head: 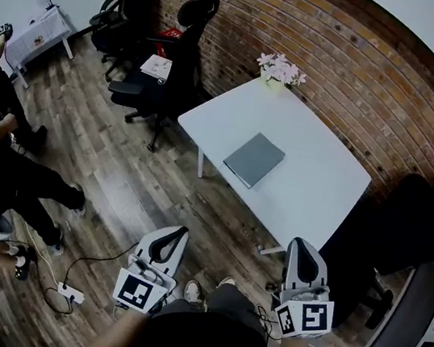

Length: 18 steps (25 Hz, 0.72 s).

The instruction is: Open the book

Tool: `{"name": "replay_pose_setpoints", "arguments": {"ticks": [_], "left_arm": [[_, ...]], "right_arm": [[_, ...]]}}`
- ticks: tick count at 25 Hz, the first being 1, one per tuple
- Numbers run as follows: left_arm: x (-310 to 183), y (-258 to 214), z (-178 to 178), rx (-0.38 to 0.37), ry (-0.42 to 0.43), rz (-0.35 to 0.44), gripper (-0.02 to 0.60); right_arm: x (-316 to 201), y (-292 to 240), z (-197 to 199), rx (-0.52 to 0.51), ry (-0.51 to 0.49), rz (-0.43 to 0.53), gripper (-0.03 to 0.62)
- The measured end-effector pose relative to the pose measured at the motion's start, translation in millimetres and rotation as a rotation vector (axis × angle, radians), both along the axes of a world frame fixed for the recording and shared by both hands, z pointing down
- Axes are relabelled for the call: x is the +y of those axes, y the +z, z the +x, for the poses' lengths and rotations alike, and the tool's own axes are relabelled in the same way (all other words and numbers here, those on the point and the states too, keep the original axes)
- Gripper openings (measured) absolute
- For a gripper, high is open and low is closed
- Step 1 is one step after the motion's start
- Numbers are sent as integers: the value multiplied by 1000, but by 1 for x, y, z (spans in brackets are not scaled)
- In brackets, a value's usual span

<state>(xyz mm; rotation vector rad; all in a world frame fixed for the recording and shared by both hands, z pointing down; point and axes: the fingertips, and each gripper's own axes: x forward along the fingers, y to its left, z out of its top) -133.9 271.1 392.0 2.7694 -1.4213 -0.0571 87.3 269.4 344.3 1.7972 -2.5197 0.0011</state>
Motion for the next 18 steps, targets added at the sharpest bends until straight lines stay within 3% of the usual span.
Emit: {"name": "replay_pose_setpoints", "arguments": {"ticks": [8,18], "left_arm": [[-40,18,2,-14,3,-46,26],[-158,8,32,-52,-20,-40,26]], "right_arm": [[-48,21,4,-25,4,-41,11],[-171,27,34,-47,-28,-49,11]]}}
